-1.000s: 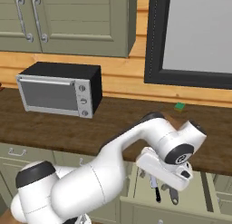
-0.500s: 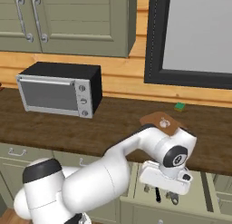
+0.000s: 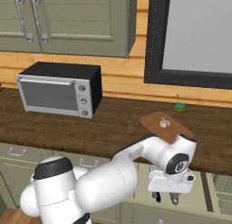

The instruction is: Place the appropriate cutting tool for cutting the garlic skin on the cutting board.

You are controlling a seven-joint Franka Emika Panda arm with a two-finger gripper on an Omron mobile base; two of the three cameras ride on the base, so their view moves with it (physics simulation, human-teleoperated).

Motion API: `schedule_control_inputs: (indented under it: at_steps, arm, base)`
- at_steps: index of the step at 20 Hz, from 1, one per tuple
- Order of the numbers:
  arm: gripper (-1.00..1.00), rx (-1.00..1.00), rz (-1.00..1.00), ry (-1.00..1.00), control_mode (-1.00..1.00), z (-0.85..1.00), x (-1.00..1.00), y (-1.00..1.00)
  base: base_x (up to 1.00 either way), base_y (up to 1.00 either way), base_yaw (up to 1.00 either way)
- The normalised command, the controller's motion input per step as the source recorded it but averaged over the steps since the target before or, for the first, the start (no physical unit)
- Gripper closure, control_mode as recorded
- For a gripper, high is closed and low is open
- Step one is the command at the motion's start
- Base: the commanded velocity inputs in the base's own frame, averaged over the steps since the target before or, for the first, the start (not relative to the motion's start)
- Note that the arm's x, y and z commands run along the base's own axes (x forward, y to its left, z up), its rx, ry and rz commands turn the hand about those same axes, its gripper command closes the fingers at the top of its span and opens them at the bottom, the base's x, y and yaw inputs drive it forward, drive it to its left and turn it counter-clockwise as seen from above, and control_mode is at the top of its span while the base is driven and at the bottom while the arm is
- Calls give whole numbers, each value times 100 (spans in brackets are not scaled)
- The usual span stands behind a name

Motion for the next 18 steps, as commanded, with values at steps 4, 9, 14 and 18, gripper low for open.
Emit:
schedule_control_inputs:
  at_steps: [4, 9, 14, 18]
  arm:
    - [-100, 0, -2, 0, -100, -35, 41, -1]
    - [-100, 0, -20, 0, -100, -40, 32, 0]
    - [-100, 0, -25, 0, -100, -45, 24, 0]
    - [-100, 0, -18, 0, -100, -48, 17, 0]
  base:
    - [0, 0, 0]
    - [0, 0, 0]
    - [0, 0, 0]
    - [0, 0, 0]
